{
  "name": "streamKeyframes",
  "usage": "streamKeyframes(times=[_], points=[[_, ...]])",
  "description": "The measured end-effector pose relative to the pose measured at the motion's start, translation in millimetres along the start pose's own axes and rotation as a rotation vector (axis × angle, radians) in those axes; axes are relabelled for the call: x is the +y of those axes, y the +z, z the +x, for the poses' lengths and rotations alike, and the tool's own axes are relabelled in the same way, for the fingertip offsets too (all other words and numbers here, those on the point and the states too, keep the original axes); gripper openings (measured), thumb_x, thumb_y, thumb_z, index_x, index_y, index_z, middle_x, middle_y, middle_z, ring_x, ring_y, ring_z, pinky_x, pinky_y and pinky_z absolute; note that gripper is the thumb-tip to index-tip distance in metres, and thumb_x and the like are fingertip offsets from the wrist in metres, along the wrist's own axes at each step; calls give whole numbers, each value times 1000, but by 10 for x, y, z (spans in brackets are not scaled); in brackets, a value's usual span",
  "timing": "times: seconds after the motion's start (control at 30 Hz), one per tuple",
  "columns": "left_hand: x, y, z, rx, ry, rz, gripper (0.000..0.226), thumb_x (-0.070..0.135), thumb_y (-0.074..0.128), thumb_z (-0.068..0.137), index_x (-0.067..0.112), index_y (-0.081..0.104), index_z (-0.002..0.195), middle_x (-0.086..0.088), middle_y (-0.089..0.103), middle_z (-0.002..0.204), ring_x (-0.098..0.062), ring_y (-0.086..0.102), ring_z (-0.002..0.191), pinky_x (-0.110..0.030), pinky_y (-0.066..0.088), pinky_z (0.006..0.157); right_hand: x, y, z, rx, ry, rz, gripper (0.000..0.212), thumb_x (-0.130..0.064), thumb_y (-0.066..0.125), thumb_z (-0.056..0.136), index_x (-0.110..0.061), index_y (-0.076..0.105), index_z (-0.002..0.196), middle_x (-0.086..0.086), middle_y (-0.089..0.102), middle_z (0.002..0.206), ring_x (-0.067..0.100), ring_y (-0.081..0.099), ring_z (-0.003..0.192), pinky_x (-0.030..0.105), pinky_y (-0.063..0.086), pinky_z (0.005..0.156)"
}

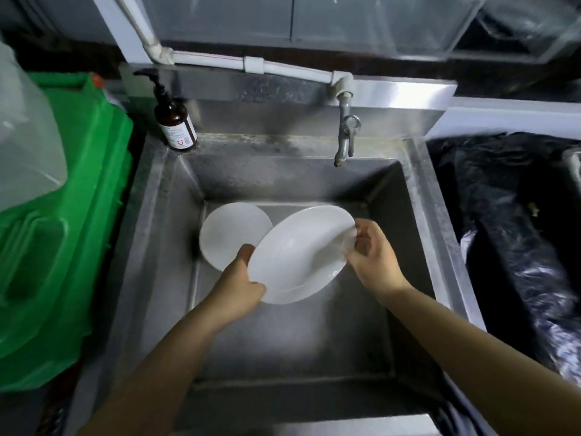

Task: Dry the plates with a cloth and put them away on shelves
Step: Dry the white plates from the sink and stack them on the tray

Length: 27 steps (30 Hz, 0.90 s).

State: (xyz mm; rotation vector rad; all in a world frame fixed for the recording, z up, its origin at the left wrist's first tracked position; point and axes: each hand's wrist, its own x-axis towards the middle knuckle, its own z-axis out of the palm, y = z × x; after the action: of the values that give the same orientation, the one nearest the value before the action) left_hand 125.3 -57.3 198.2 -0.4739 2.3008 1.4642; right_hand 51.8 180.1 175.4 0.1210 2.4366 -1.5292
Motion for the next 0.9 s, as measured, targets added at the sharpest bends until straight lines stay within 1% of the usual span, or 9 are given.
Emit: streamKeyframes(times=[0.1, 0.2, 0.37, 0.47, 0.57, 0.7, 0.8, 0.83, 0.9], points=[[163, 78, -209, -10, 50, 58, 62, -7, 53, 81, 39, 41, 120, 21, 53, 99, -5, 50, 94, -3, 42, 59, -30, -166, -157, -7, -59, 85, 48, -5, 73, 82, -33, 53, 115, -2, 61, 118, 13, 61, 108, 33, 54, 93], [269, 165, -392, -9, 58, 101, 45, 0, 54, 87, 28, 53, 122, 9, 61, 106, -16, 55, 103, -22, 45, 80, -41, -324, -324, -23, -91, 146, 48, -9, 75, 84, -39, 51, 113, -12, 62, 116, 7, 62, 107, 29, 54, 92], [388, 364, -706, 61, 80, 118, 49, -3, 51, 89, 22, 53, 131, 7, 59, 112, -16, 52, 107, -24, 38, 88, -12, -593, -608, -157, -128, 99, 62, -3, 67, 88, -19, 42, 141, -5, 55, 134, 6, 56, 118, 27, 47, 101], [416, 481, -839, 114, 79, 109, 53, -6, 48, 89, 18, 51, 135, 2, 58, 120, -19, 51, 114, -27, 39, 91, 177, -770, -797, -177, -97, -106, 65, -11, 63, 93, -22, 33, 150, -1, 43, 148, 13, 42, 136, 29, 36, 111], [467, 589, -940, 171, 76, 45, 53, -11, 46, 87, 15, 53, 132, 0, 59, 119, -21, 52, 114, -32, 43, 94, 472, -1043, -1052, -171, -122, -473, 63, -27, 60, 94, -26, 31, 151, -1, 41, 151, 19, 39, 138, 32, 32, 113], [469, 695, -1005, 181, 22, -57, 57, -12, 48, 84, 19, 54, 131, 3, 61, 116, -25, 54, 116, -49, 50, 97, 921, -1402, -1557, -215, -109, -990, 72, -65, 43, 90, -34, 24, 152, -5, 28, 158, 21, 17, 147, 46, 10, 119], [476, 804, -1070, 153, -12, -190, 61, -16, 48, 81, 20, 55, 130, -1, 63, 121, -27, 56, 116, -47, 57, 83, 1243, -1566, -1894, -334, 18, -1066, 106, -88, 17, 60, -37, 20, 153, -3, 10, 163, 28, -3, 151, 57, 4, 117], [487, 846, -1099, 151, -25, -244, 62, -18, 47, 81, 19, 55, 129, -2, 63, 122, -26, 57, 115, -41, 59, 75, 1343, -1603, -1976, -379, 26, -1087, 108, -88, 19, 59, -36, 18, 153, -1, 0, 164, 31, -11, 150, 58, 4, 117], [508, 918, -1156, 150, -56, -337, 61, -20, 48, 82, 19, 54, 128, -3, 62, 123, -27, 57, 115, -35, 57, 66, 1474, -1664, -2052, -425, -17, -1120, 93, -75, 39, 77, -31, 14, 155, 6, -13, 163, 34, -27, 144, 55, 11, 118]])
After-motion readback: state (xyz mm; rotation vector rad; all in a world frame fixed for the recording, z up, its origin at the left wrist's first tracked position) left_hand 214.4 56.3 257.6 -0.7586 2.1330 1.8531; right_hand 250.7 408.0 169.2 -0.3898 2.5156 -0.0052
